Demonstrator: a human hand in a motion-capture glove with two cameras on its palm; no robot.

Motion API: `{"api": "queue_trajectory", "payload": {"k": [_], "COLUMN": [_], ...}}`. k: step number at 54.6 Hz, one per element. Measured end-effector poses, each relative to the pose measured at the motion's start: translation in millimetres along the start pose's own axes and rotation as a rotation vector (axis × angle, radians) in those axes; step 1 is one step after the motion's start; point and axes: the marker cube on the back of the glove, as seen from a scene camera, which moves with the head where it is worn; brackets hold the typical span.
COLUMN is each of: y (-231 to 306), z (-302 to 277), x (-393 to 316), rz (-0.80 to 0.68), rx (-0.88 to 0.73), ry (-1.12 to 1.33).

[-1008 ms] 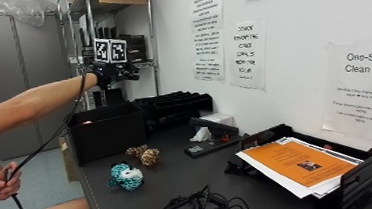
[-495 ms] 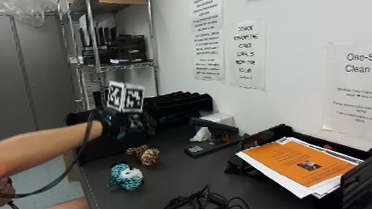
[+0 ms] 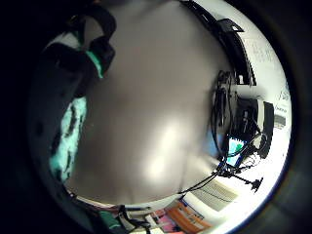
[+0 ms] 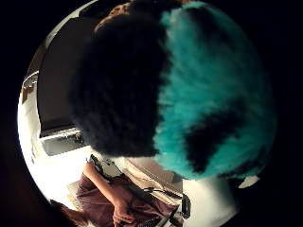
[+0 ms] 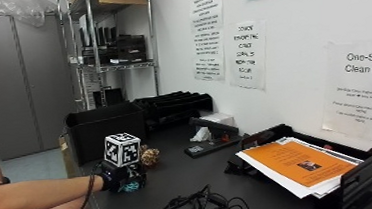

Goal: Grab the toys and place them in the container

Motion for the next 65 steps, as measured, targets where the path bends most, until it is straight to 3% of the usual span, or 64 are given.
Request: {"api": "queue_trajectory", "payload": {"k": [15,24,39,44,53,65], "y": [-12.6,-18.5,-23.4,-35.2,-72.6,-128.6], "z": [-13.5,-67.2,-255.5,-294.8,-328.6,-329.4], "x": [-8.6,-23.6,-56.7,-80.3,-147.2,-259.9], "rz": [0.004,-0.015,-0.023,-0.036,-0.086,-0.195], "rx": [-0.117,-0.236,0.000,0.060,0.120,0.154], "ry": [-0.042,-0.118,-0.060,-0.035,-0.004,0.006]}}
